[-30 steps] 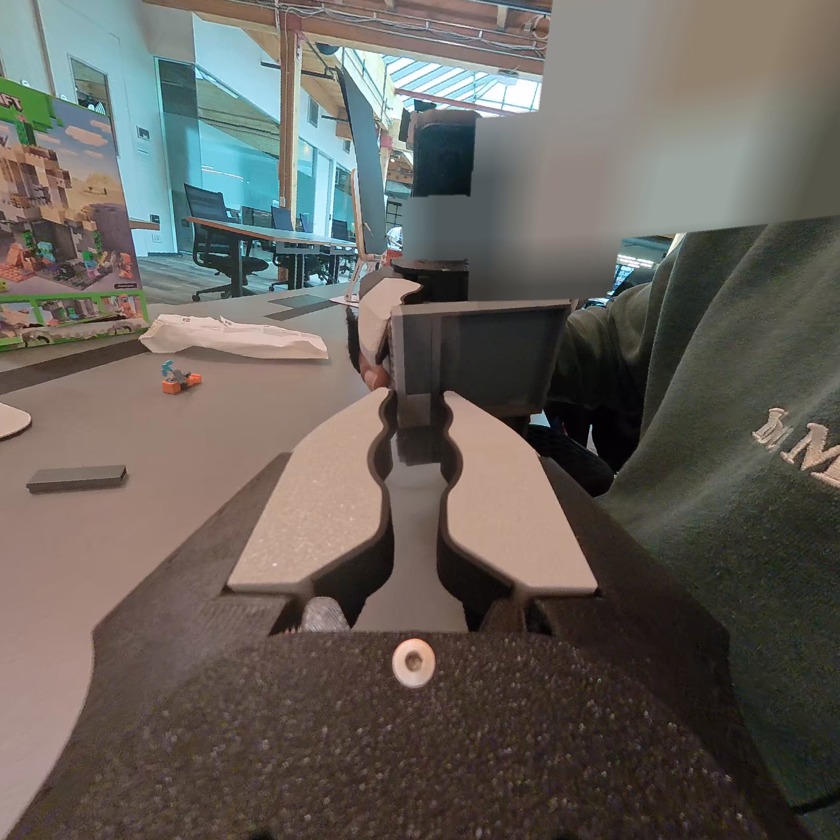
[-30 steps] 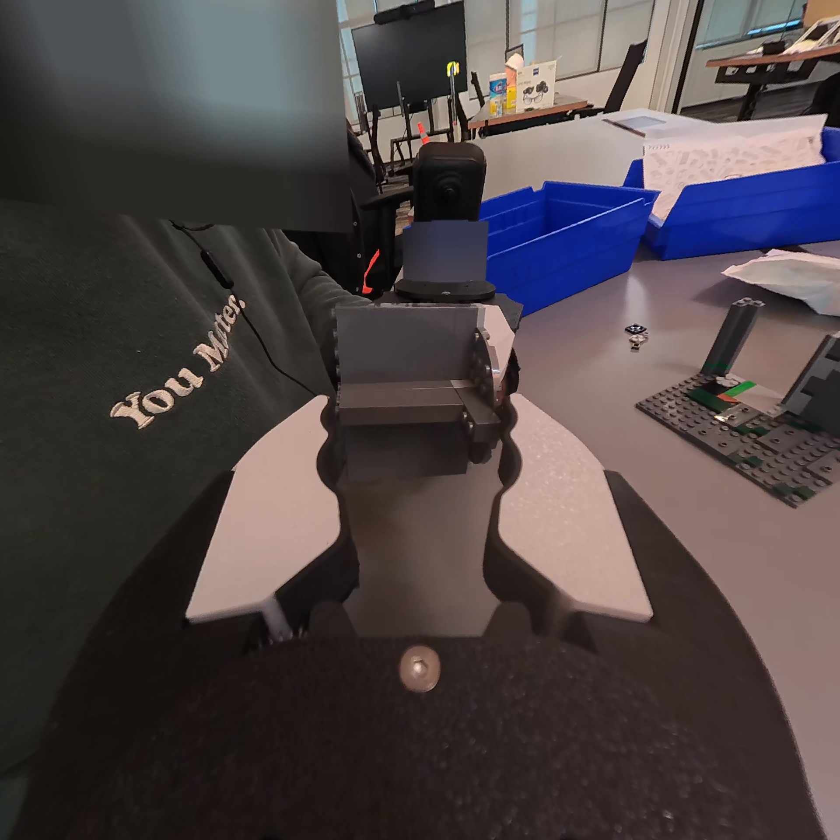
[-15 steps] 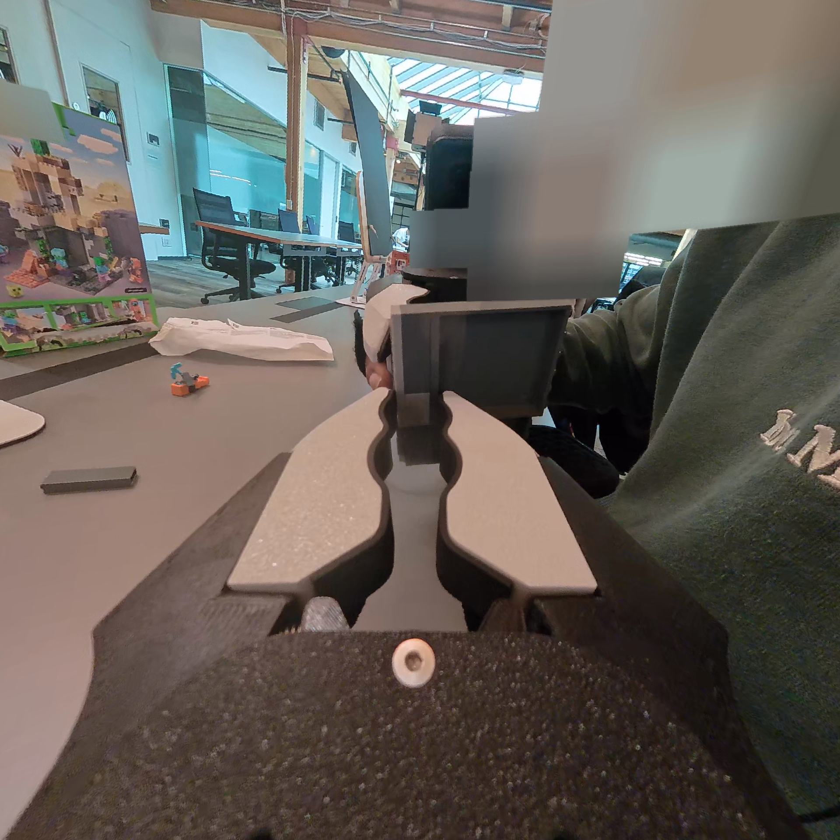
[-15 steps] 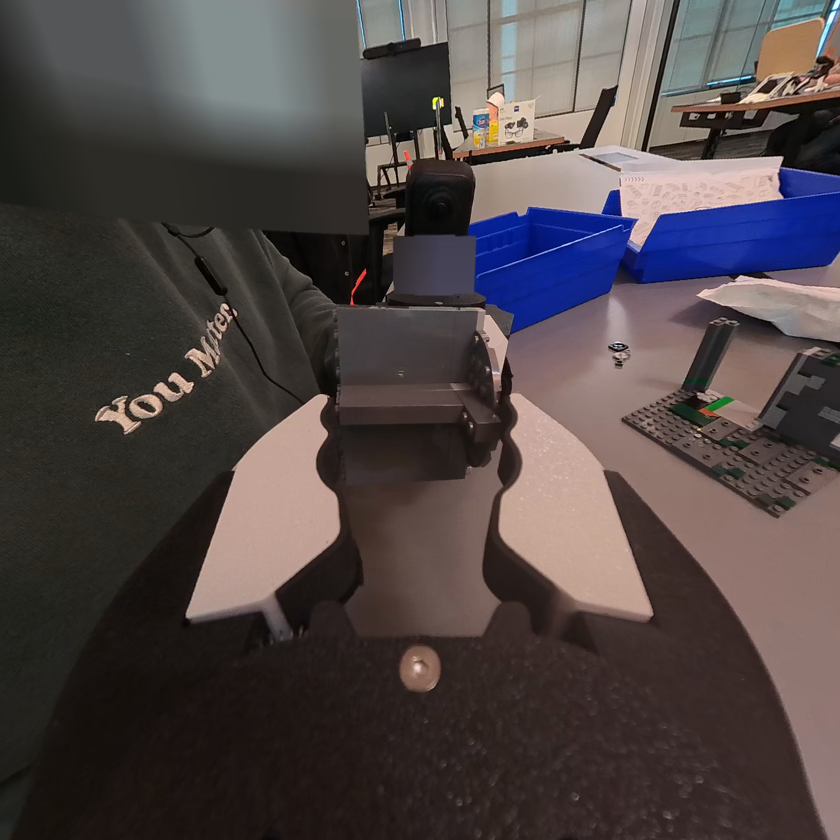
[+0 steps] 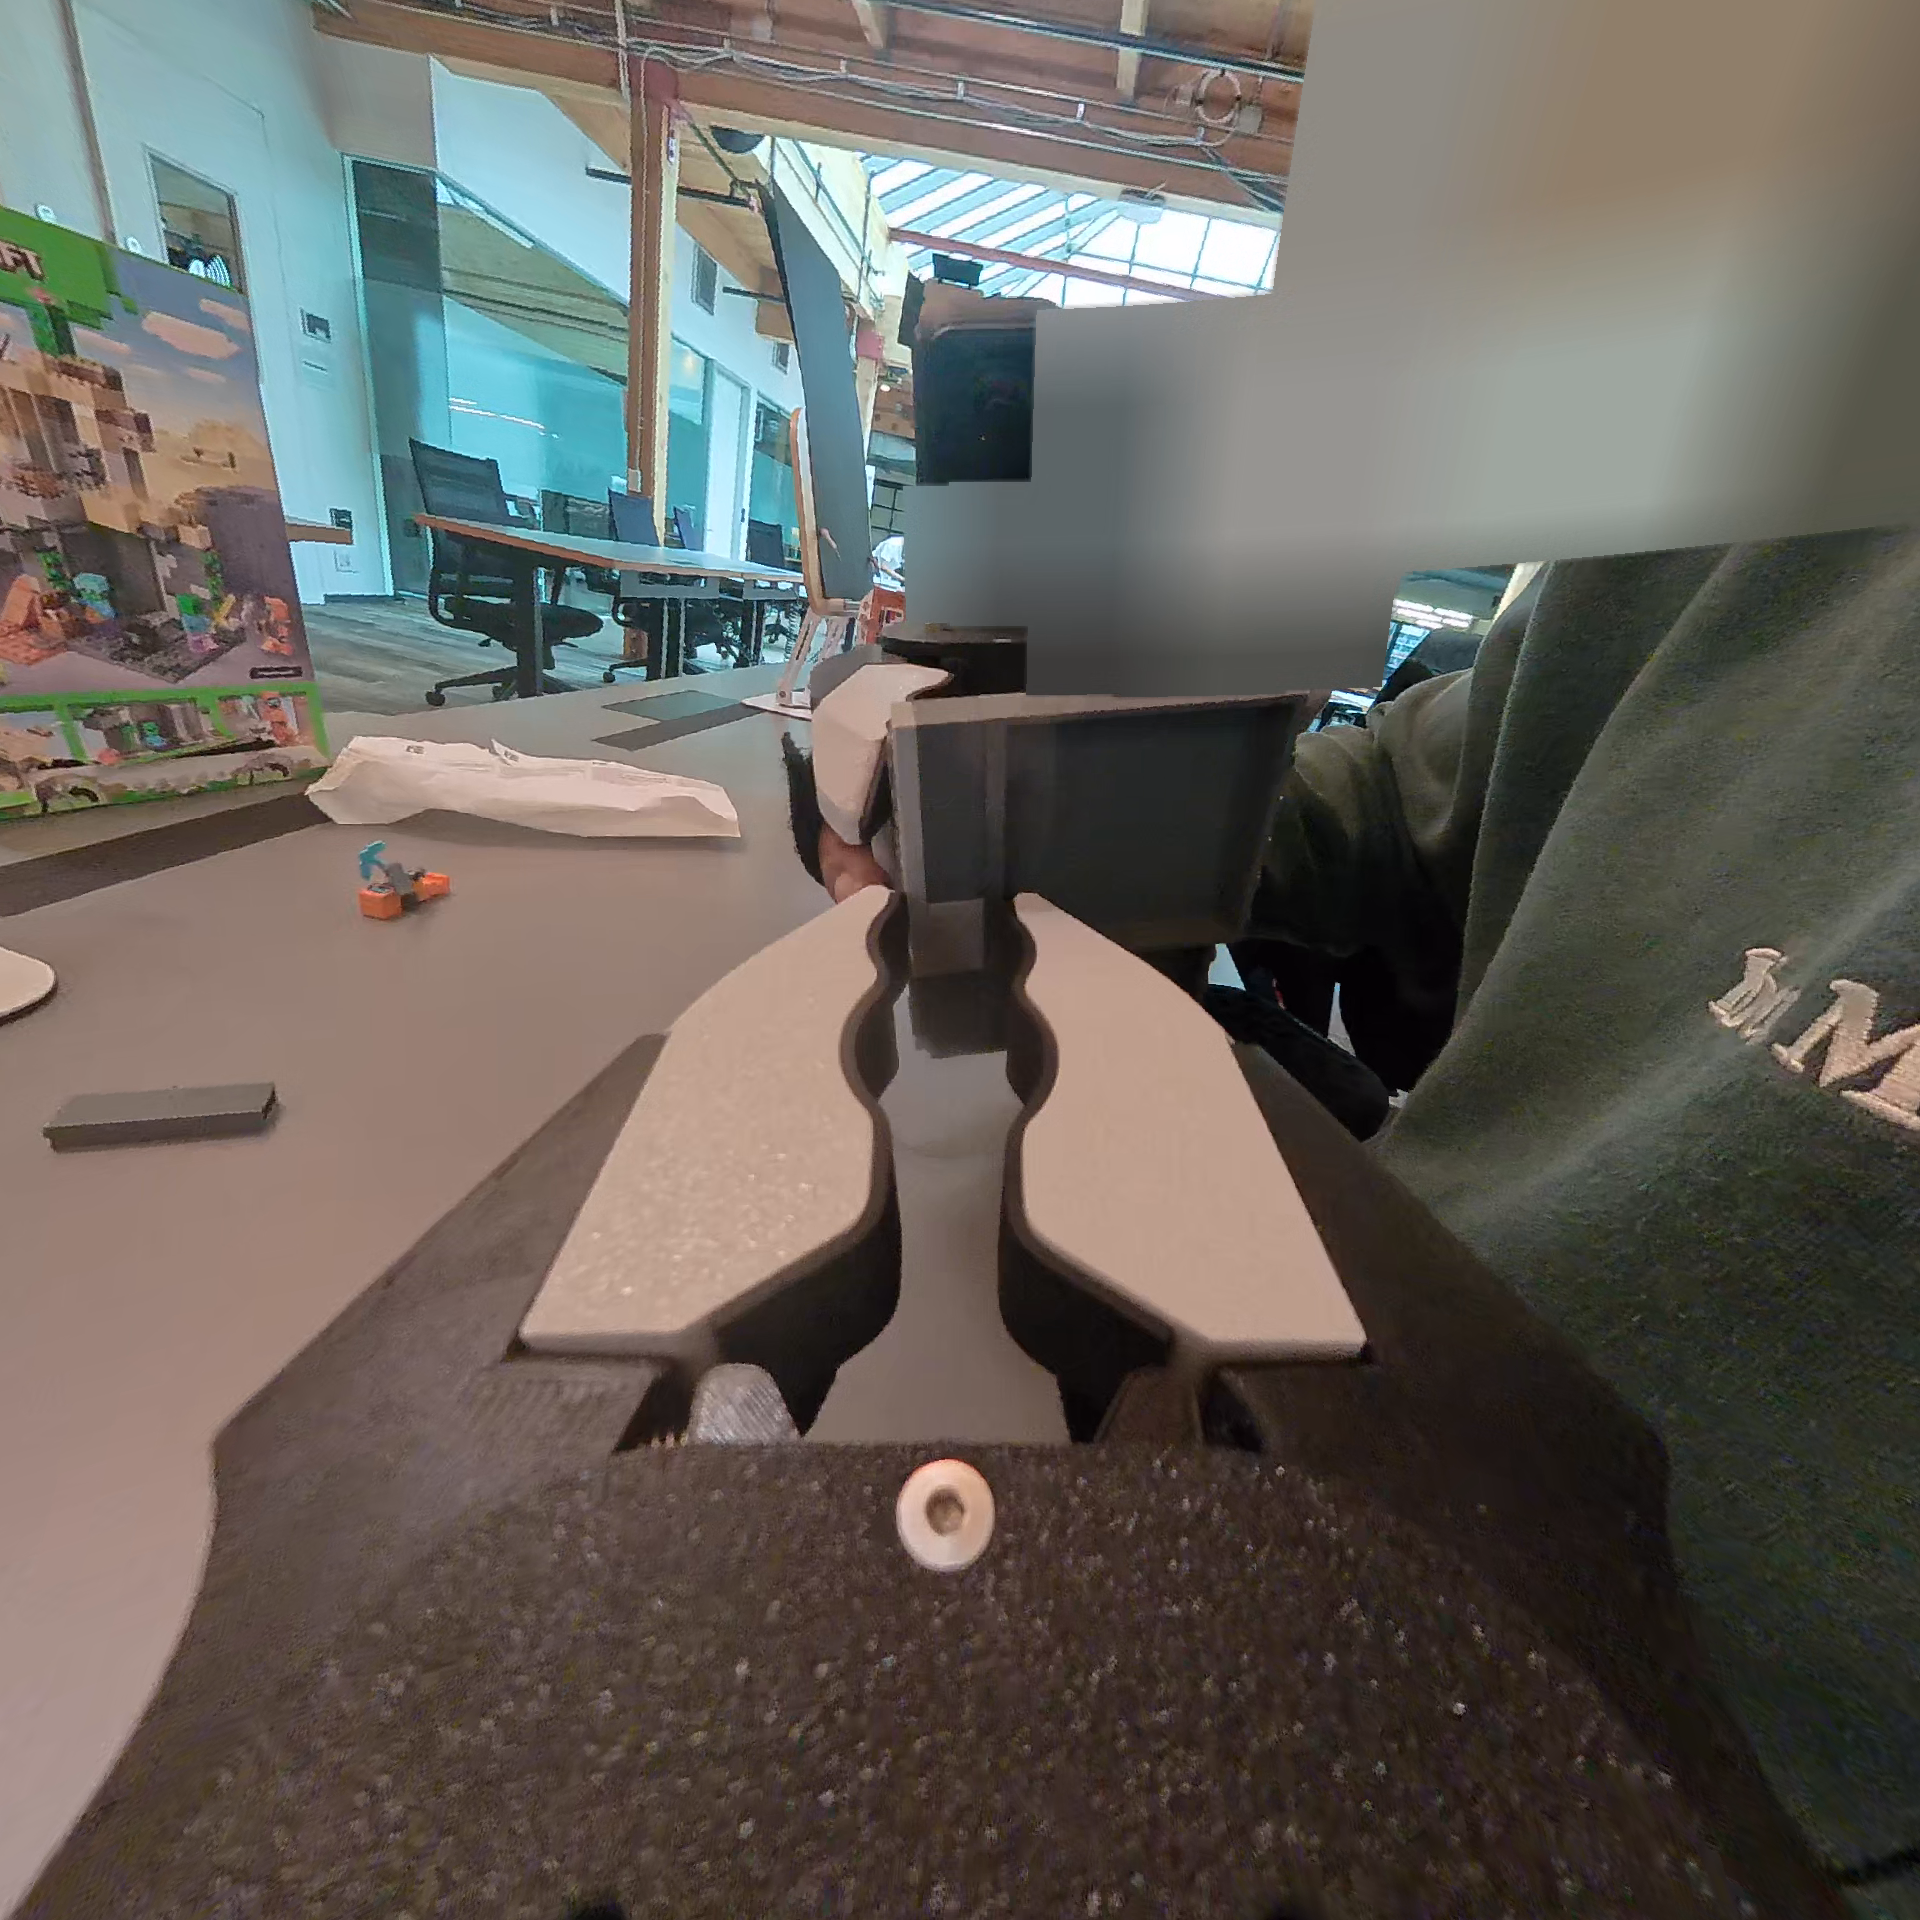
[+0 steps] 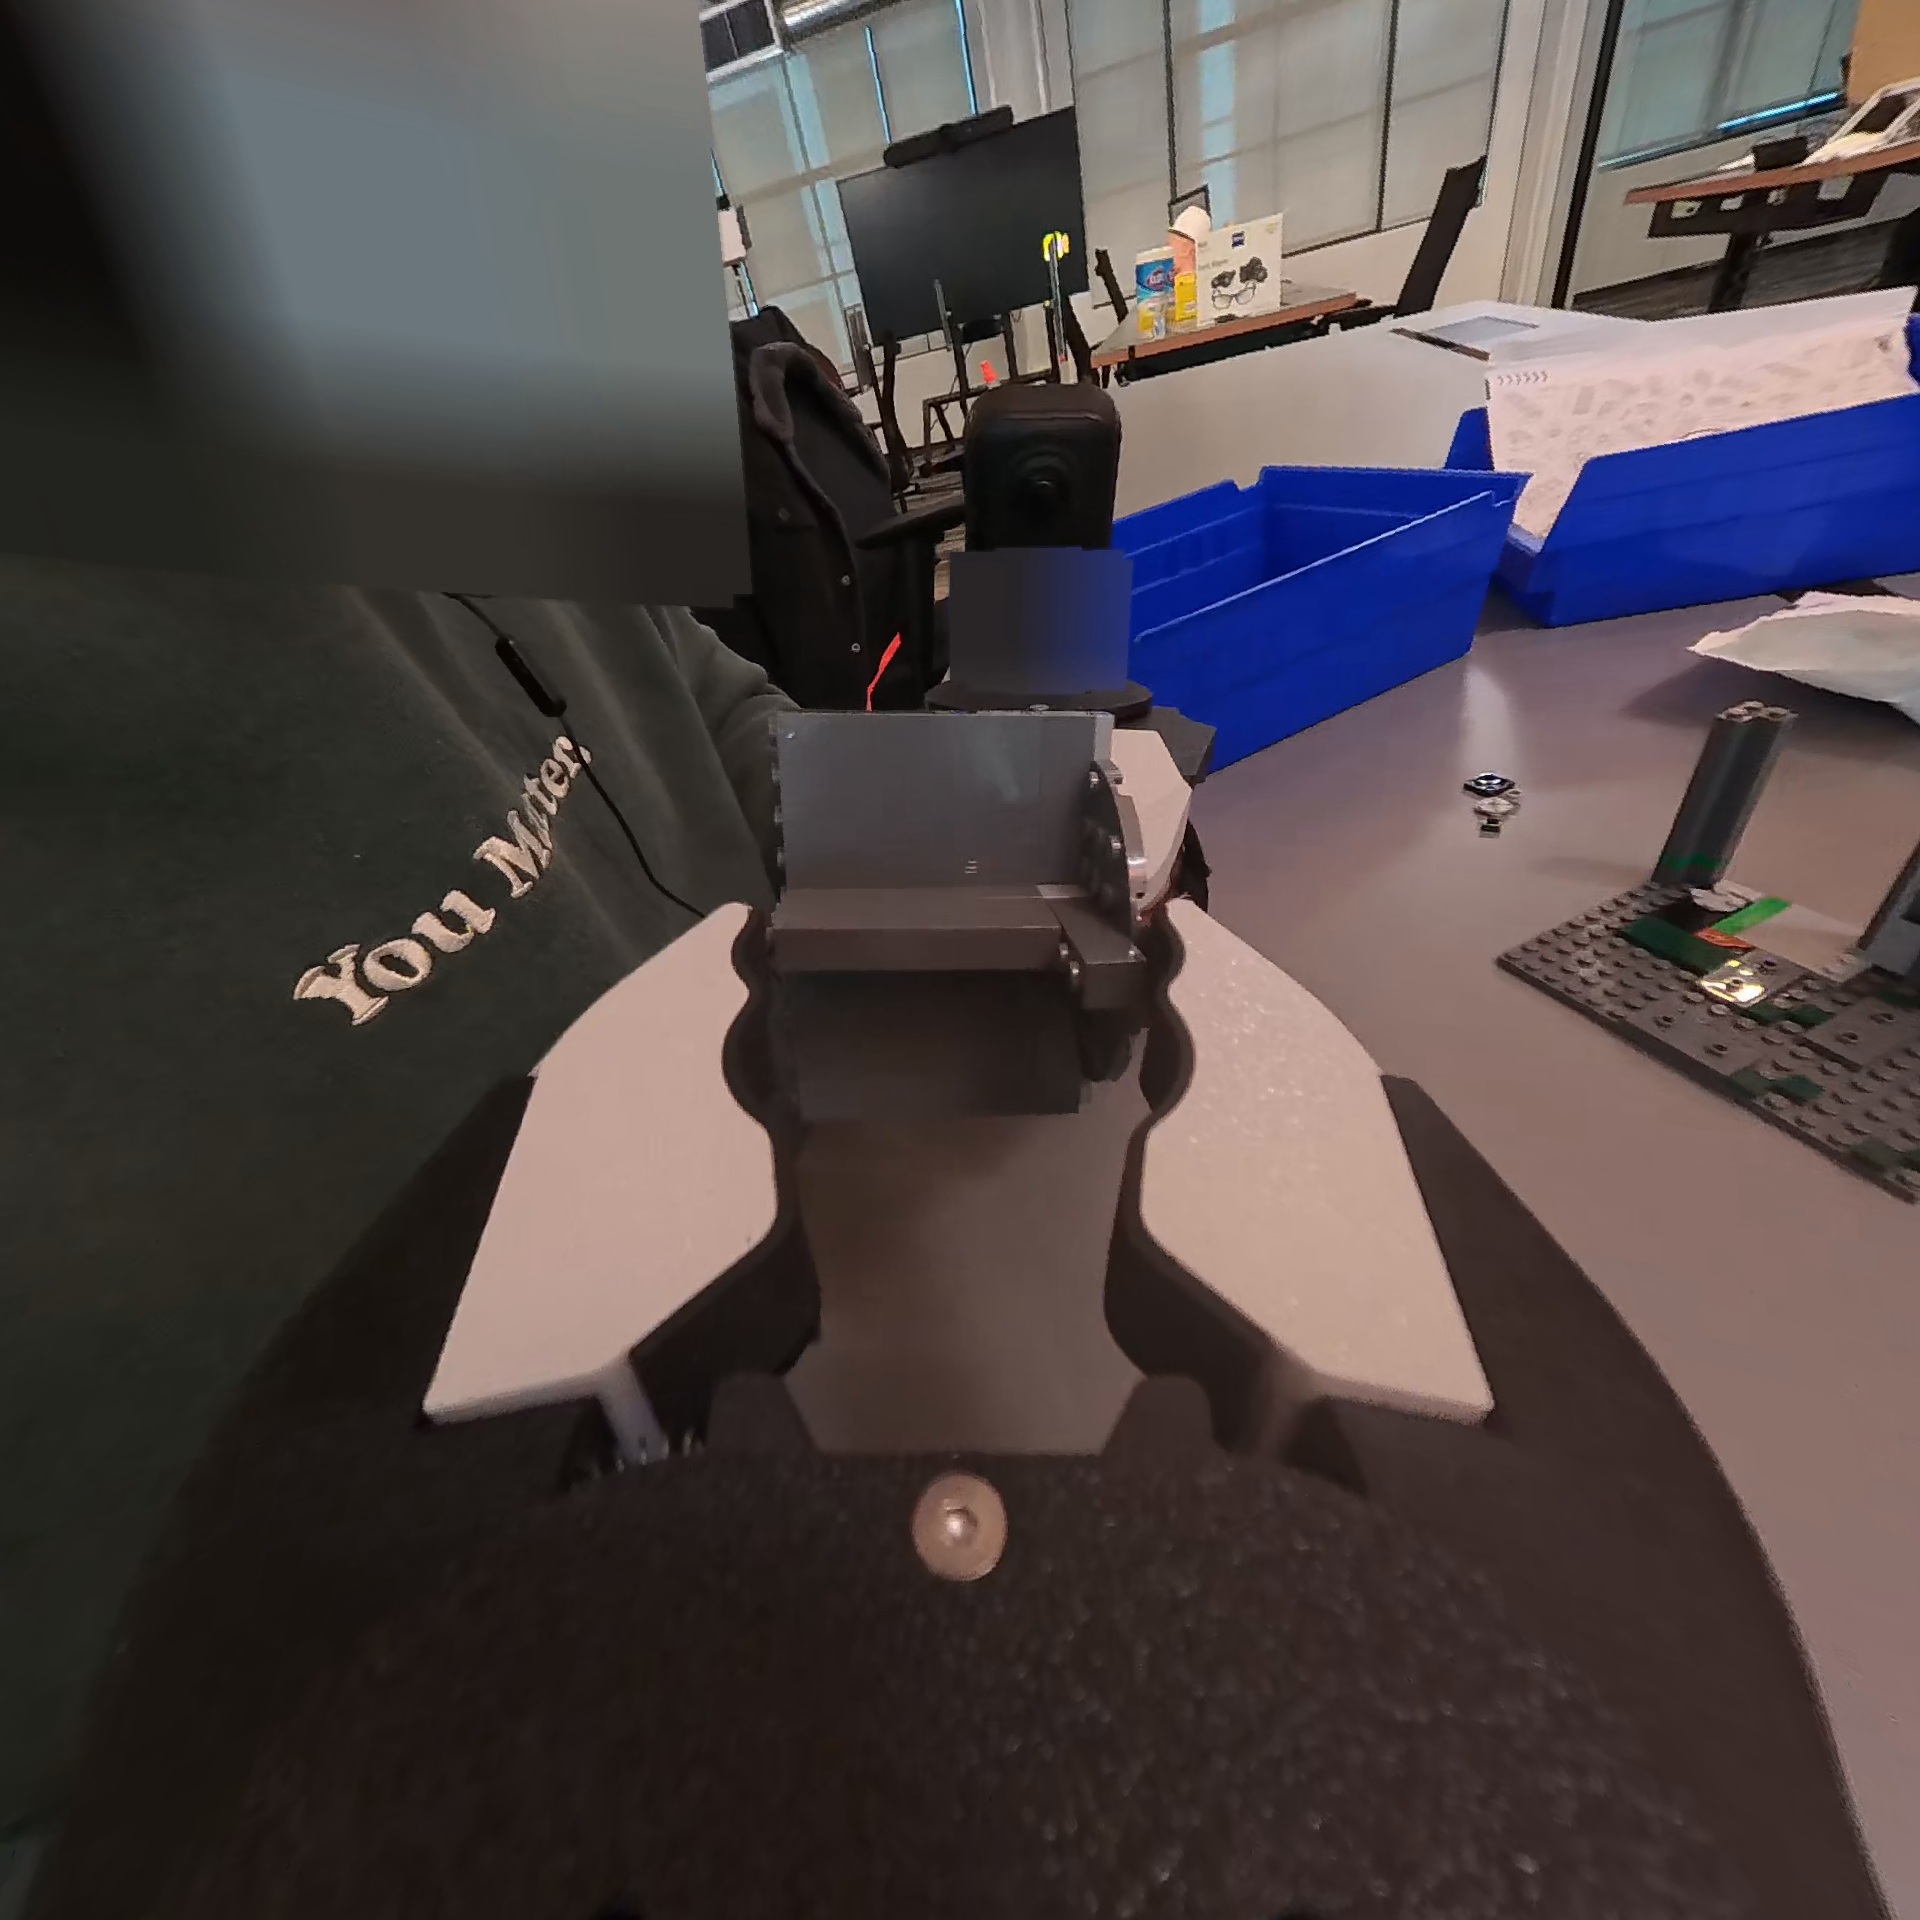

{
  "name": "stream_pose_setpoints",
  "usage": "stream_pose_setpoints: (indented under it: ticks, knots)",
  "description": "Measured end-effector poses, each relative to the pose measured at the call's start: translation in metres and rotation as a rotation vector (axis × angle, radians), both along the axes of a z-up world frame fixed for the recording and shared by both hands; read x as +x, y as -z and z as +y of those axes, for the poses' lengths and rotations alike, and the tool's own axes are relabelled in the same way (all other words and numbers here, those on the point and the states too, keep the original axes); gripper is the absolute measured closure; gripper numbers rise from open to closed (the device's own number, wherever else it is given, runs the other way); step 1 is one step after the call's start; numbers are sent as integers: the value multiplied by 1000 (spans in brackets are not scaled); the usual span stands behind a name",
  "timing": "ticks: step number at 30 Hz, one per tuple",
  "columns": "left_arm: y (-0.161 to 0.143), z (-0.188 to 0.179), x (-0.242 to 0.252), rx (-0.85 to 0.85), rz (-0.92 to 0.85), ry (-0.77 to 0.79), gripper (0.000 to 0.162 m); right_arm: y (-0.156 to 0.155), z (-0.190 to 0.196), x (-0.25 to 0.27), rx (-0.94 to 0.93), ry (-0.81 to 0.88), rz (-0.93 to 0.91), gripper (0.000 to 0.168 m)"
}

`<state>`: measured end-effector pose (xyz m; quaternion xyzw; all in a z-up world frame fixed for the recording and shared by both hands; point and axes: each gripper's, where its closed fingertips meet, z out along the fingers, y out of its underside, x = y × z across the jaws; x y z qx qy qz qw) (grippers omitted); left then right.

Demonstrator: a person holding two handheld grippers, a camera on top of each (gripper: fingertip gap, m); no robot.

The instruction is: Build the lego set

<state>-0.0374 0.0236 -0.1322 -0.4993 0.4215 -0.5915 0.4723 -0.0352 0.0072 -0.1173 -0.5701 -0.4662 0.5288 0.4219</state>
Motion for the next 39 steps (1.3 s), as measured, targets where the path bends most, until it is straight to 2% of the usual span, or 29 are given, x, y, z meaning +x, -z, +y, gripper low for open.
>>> stream_pose_setpoints:
  ticks: [17, 20, 22, 25, 28, 32, 36, 39]
  knots:
    - [-4, 3, -2, -38, -34, 0, 146, -7, 2, -4, -2, 35, 16, 99]
    - [-6, 8, -5, -88, -60, 3, 146, -13, 7, -3, -24, 46, 35, 86]
    - [-5, 13, -8, -131, -69, -1, 146, -19, 12, 3, -37, 65, 63, 85]
    - [0, 23, -11, -208, -62, -21, 146, -21, 26, 19, -26, 132, 33, 92]
    - [4, 33, -12, -311, -70, -34, 146, -9, 41, 37, -20, 210, -75, 103]
    - [7, 36, -12, -357, -75, -24, 146, 1, 43, 34, -51, 234, -127, 103]
    - [8, 32, -8, -356, -69, -4, 146, 2, 40, 11, -145, 176, -92, 90]
    - [5, 28, -8, -340, -74, 7, 146, 2, 36, -1, -212, 105, -53, 92]
